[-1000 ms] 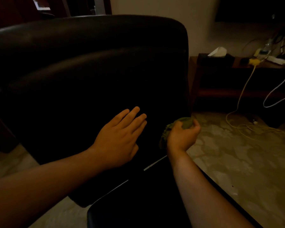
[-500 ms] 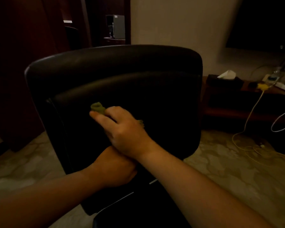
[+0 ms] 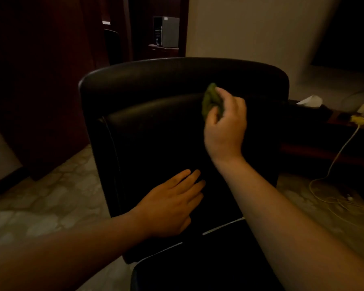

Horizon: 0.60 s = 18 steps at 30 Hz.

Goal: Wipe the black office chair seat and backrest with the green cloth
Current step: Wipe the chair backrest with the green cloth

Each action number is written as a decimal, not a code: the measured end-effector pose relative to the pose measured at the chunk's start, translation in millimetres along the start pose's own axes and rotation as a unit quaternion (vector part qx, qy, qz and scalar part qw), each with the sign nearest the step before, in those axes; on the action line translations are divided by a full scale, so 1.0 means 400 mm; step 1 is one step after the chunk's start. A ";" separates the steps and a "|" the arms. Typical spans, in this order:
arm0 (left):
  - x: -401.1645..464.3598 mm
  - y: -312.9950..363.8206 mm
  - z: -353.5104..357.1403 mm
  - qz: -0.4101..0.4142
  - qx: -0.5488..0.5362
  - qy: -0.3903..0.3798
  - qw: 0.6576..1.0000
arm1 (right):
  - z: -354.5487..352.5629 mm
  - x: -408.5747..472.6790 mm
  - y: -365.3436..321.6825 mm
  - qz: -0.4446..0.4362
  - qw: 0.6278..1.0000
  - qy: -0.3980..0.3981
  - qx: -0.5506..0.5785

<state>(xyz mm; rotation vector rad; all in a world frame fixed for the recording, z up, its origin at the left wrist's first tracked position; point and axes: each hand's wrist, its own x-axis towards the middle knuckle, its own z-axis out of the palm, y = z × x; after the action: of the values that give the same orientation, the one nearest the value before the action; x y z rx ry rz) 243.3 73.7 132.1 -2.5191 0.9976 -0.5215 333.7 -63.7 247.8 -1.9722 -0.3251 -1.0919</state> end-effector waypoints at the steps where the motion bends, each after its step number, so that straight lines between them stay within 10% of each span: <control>1: 0.004 0.001 0.012 0.004 -0.006 -0.003 1.000 | 0.023 -0.010 -0.031 -0.049 0.999 -0.016 0.003; 4: 0.011 0.002 0.049 -0.009 -0.080 0.005 0.997 | 0.085 -0.075 -0.141 -0.251 0.960 -0.114 0.048; 8: 0.013 -0.009 0.080 -0.034 -0.157 -0.024 0.987 | 0.118 -0.172 -0.179 -0.523 0.809 -0.269 -0.008; 14: 0.068 -0.024 0.056 0.047 -0.006 -0.036 0.998 | 0.067 0.051 -0.123 -0.227 0.968 -0.086 -0.065; 18: 0.080 -0.023 0.030 0.053 -0.004 -0.033 0.998 | 0.082 0.103 -0.145 -0.117 0.991 -0.058 -0.039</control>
<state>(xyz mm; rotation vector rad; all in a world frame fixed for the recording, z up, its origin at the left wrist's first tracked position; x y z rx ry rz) 275.7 59.8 132.5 -2.4582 1.1031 -0.4016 343.9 -9.4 303.2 -2.1123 -0.5970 -1.1523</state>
